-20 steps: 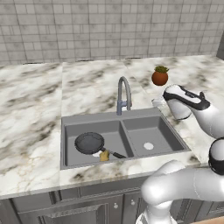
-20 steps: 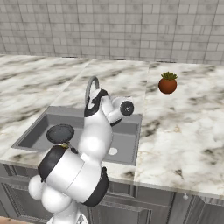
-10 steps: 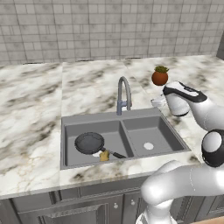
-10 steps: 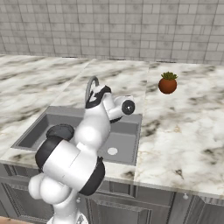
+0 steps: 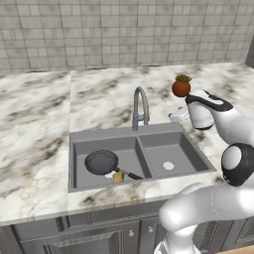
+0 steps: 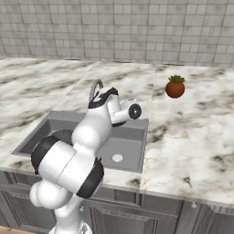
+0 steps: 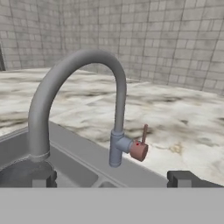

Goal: Pick the pan and sponge and place them into the sink. Then turn on the water.

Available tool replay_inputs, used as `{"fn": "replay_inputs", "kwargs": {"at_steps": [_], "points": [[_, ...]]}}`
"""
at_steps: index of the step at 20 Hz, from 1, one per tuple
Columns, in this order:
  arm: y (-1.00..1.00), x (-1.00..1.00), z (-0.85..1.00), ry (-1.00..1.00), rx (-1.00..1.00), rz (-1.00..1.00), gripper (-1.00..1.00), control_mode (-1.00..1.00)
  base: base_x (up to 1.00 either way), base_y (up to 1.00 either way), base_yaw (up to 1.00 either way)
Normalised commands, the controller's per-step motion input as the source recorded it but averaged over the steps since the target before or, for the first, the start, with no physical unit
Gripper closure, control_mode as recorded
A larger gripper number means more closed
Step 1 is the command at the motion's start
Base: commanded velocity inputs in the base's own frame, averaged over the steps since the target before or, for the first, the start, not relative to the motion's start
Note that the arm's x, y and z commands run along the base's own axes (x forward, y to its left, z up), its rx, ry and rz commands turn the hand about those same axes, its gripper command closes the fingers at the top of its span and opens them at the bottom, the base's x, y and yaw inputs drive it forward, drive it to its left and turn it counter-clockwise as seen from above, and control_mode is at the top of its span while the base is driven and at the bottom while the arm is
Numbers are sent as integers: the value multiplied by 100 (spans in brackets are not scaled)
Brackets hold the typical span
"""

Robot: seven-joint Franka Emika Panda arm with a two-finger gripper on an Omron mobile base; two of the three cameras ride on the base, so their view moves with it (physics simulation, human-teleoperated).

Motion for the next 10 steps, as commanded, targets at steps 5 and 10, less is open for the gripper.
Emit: {"fn": "replay_inputs", "kwargs": {"at_steps": [5,10], "points": [[31,-1,0,1,0,7,-100,-100,0,0,0],[17,0,0,1,0,5,-100,-100,0,0,0]]}}
